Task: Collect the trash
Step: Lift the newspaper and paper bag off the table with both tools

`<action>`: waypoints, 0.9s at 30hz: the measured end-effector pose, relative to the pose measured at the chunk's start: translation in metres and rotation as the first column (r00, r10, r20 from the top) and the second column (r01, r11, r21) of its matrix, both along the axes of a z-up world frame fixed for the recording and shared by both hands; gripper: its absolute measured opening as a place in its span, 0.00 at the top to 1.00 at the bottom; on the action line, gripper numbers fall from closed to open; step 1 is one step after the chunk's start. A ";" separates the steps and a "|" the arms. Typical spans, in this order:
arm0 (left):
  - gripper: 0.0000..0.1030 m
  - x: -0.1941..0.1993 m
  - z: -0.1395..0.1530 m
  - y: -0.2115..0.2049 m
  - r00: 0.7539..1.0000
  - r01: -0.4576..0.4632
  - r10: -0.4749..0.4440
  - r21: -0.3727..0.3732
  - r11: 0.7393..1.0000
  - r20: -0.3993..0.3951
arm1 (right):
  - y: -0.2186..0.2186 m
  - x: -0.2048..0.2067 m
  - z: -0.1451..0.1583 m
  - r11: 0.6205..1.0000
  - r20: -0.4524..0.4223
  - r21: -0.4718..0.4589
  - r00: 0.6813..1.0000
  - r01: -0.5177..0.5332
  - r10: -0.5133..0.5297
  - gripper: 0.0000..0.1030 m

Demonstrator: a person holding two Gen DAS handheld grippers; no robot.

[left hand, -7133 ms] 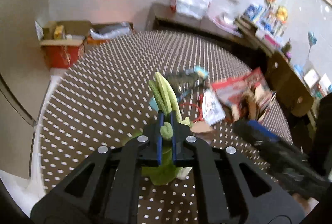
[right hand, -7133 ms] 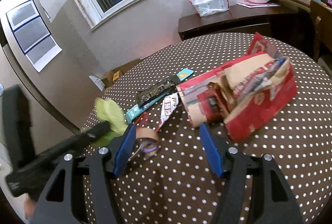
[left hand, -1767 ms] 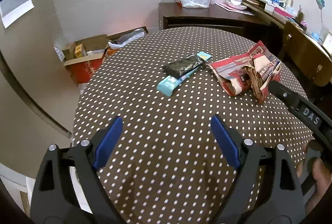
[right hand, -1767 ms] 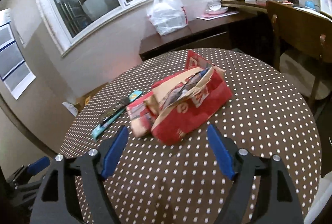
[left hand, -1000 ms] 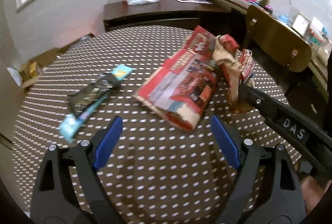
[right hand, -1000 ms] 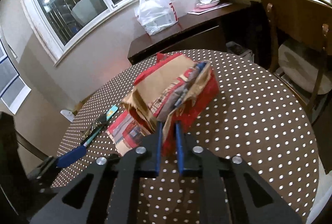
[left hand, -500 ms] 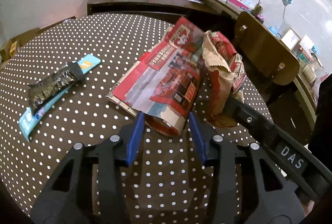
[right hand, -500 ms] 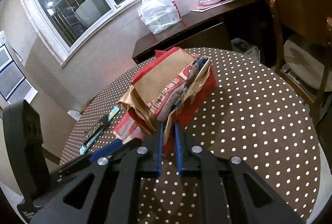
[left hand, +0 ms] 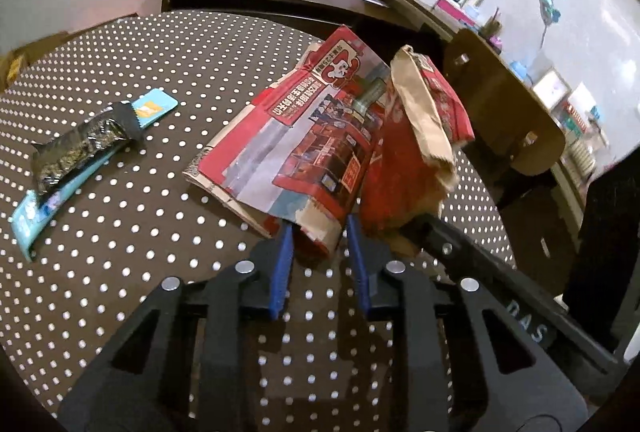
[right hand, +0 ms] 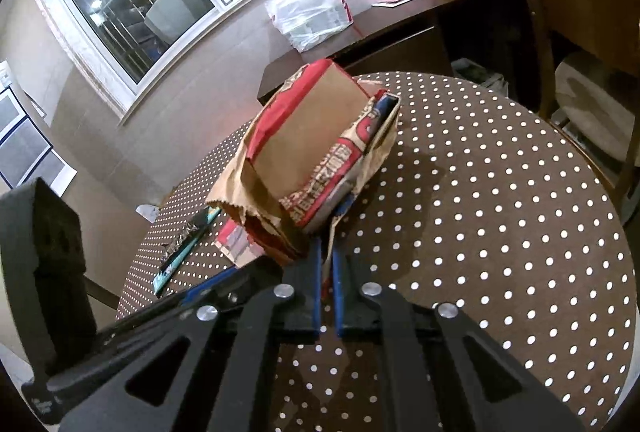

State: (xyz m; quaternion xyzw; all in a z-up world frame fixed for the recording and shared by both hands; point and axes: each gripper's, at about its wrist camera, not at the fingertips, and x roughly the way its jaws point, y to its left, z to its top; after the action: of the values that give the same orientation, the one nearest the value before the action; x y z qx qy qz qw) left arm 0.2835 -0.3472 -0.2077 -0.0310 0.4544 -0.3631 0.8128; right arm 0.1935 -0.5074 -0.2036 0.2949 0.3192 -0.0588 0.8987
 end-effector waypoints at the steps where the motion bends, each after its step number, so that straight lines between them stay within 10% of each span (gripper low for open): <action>1: 0.75 0.002 -0.001 0.000 1.000 -0.001 0.001 -0.013 1.000 -0.007 | -0.001 0.000 0.000 1.000 -0.001 0.002 1.000 -0.001 0.001 0.95; 13: 0.98 -0.013 0.024 0.003 0.994 -0.009 0.013 -0.038 0.999 0.109 | 0.008 -0.008 0.014 1.000 0.038 -0.006 0.999 -0.015 0.016 0.96; 27: 0.98 -0.063 0.092 0.140 0.947 -0.159 0.192 -0.144 0.977 0.256 | 0.099 -0.024 0.077 0.981 0.156 -0.015 0.969 -0.193 0.193 0.96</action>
State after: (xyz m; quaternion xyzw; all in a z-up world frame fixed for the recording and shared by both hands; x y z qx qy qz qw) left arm 0.2209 -0.2069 -0.1154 -0.0712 0.3124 -0.3172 0.8926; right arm 0.1690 -0.4086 -0.1269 0.2664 0.2746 0.0525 0.9224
